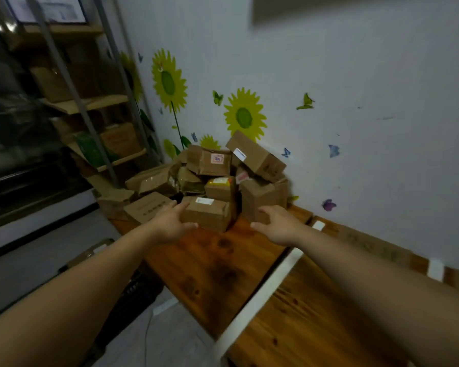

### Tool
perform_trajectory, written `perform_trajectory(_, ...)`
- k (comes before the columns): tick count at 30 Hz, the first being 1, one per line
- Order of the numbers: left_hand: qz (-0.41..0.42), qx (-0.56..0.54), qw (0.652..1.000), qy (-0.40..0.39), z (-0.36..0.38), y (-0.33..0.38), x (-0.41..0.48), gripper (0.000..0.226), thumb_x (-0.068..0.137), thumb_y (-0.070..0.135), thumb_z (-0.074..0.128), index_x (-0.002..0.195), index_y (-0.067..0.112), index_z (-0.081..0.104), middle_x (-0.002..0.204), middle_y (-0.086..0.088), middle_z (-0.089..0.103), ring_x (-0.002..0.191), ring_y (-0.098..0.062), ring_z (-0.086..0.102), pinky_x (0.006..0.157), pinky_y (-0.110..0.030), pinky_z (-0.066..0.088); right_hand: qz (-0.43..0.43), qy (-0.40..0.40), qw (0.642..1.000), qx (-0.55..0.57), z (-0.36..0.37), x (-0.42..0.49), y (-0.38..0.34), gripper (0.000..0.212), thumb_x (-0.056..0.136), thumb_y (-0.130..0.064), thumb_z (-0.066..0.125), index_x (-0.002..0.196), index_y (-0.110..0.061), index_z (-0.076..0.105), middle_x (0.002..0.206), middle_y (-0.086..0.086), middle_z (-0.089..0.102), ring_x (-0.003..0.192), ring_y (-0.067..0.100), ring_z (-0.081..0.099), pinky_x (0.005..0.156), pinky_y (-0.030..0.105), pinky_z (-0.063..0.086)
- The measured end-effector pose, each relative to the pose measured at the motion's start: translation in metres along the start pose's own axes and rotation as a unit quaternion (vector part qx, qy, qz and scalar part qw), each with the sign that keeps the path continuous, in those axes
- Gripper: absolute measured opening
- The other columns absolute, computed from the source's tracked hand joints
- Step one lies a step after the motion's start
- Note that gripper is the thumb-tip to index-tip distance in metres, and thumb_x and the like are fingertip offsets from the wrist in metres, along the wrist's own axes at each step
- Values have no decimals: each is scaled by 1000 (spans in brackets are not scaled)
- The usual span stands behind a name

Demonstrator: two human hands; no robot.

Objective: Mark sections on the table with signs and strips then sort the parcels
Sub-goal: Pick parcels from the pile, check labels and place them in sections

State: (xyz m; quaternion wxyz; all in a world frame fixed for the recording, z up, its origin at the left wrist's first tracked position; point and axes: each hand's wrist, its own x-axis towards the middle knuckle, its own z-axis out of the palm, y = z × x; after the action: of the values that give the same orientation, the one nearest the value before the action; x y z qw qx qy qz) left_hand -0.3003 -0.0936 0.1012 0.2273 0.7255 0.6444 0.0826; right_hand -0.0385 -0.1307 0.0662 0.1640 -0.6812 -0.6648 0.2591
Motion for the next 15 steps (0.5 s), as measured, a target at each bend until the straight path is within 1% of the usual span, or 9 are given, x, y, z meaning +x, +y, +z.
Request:
perform_trajectory(4,23,26,999,42,-46,-14,69,78,89,43,58,151,31,12,160,-3,3,147,-27,5,118,-44,16,-1,43,999,-19,-11,67,-30,72,91,-55,52,150,-24,25,155,9,24,139,29,31,109,38,34)
perform_trajectory(7,76,23,994,72,-78,-24,125,82,89,43,59,152,30,9,160,-2,1,147,-24,5,119,-41,14,7,102,994,-31,-20,117,-44,72,90,-54,54,149,-27,25,151,10,28,137,32,32,109,39,32)
perform_trajectory(8,95,13,992,77,-87,-27,144,83,89,43,59,152,29,8,160,-1,0,147,-23,4,119,-39,13,14,126,991,-37,-24,132,-48,73,89,-54,55,149,-26,24,151,12,26,138,34,30,110,40,31)
perform_trajectory(11,136,4,988,66,-111,-33,199,83,90,42,58,152,29,5,160,-1,-2,147,-22,2,119,-38,10,59,192,978,-50,-36,169,-58,83,88,-53,58,152,-21,16,156,14,15,142,35,21,114,43,25)
perform_trajectory(13,156,28,986,49,-122,-36,237,86,88,46,59,152,30,4,160,-3,-1,147,-23,0,120,-41,10,101,208,972,-44,-42,189,-61,86,87,-52,60,152,-21,14,156,15,11,142,36,20,114,43,24)
perform_trajectory(15,183,41,982,30,-130,-29,272,88,87,49,59,152,28,4,160,-5,1,147,-23,1,120,-39,10,140,219,965,-27,-48,206,-59,89,85,-54,61,153,-23,12,158,13,7,142,36,20,113,43,26)
